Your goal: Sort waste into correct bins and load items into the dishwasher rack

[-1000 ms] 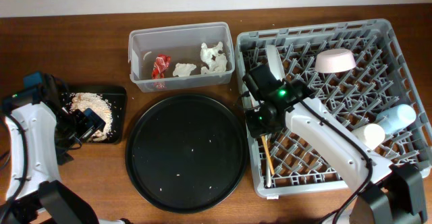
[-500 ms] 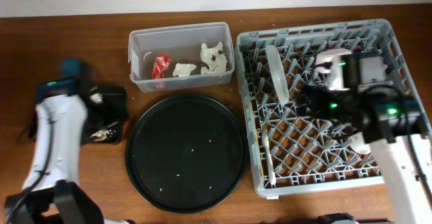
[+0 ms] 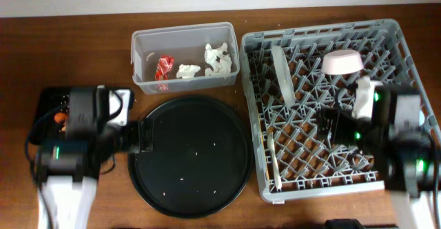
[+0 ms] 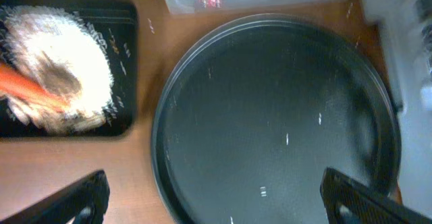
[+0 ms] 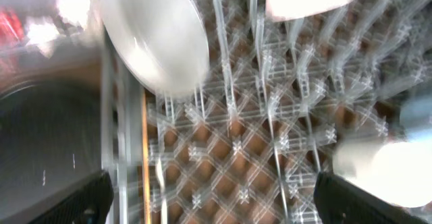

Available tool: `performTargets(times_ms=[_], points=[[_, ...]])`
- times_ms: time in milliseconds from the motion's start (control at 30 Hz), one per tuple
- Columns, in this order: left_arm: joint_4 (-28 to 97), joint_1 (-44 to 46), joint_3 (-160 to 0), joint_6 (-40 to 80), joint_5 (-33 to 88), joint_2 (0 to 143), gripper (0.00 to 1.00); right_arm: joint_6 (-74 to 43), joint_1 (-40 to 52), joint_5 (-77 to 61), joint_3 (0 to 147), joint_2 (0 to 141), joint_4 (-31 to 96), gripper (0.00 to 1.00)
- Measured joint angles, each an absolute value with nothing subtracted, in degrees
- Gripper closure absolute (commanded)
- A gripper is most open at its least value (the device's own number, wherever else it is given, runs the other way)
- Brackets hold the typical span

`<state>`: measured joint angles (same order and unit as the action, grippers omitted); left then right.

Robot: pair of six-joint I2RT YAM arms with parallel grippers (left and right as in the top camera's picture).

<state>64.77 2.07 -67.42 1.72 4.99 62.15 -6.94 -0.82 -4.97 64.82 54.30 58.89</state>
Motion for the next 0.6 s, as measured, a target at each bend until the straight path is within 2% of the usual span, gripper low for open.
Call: performTargets(times_ms=[100, 133, 200, 600], points=[[60.88, 2.07, -59.68, 2.87, 2.24, 45.95, 0.01, -7.64, -0.84, -3.66, 57.12, 39.62, 60.29, 0.02], [60.58, 2.07, -57.82, 3.03, 1.48, 39.20, 0.01, -7.73, -0.84, -3.46, 57.10, 36.71, 60.82, 0.02], [60.38, 2.07, -57.67, 3.03, 1.06, 34.46, 0.01, -7.75, -0.84, -3.18, 57.08, 34.79, 61.06, 0.01], [62.92, 2.07, -57.56, 3.03, 1.02, 32.82, 0.01, -7.75, -0.82, -2.76, 56.84, 34.41, 60.82, 0.02]])
